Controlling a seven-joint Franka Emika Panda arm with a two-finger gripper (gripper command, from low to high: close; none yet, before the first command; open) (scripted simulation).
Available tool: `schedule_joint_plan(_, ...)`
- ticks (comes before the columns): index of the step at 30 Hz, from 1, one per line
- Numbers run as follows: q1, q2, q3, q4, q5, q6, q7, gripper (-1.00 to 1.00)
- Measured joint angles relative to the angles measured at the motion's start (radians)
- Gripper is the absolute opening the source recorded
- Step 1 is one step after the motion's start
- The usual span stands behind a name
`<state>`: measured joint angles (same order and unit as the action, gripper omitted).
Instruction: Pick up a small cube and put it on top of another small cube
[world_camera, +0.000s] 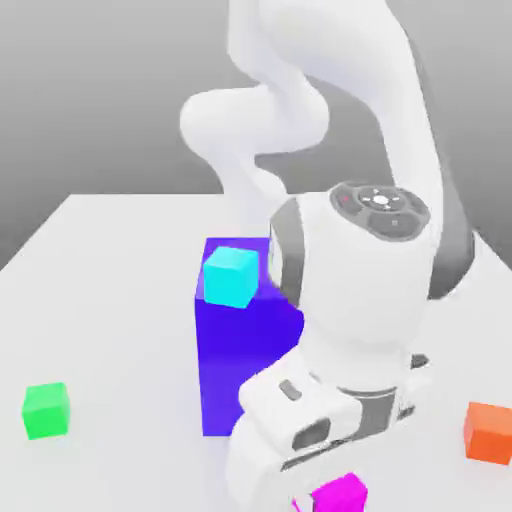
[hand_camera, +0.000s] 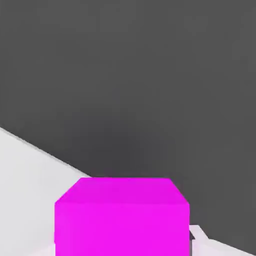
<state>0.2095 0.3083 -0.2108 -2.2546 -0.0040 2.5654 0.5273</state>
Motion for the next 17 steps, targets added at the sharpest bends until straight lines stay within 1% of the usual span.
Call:
schedule_joint_plan(9, -0.164, -0.166, -0.252, -0.235, 0.072, 0.059, 0.295, -1.00)
schedule_joint_plan(11, -0.215, -0.153, -0.293, -0.262, 0.130, 0.091, 0.324, -1.00)
schedule_joint_plan(12, -0.252, -0.127, -0.299, -0.269, 0.183, 0.116, 0.320, -1.00)
schedule_joint_plan(14, -0.338, -0.050, -0.264, -0.270, 0.307, 0.176, 0.276, -1.00)
schedule_joint_plan(15, -0.359, -0.028, -0.249, -0.269, 0.339, 0.193, 0.261, 1.00)
schedule_joint_plan(17, -0.359, -0.028, -0.249, -0.269, 0.339, 0.193, 0.261, 1.00)
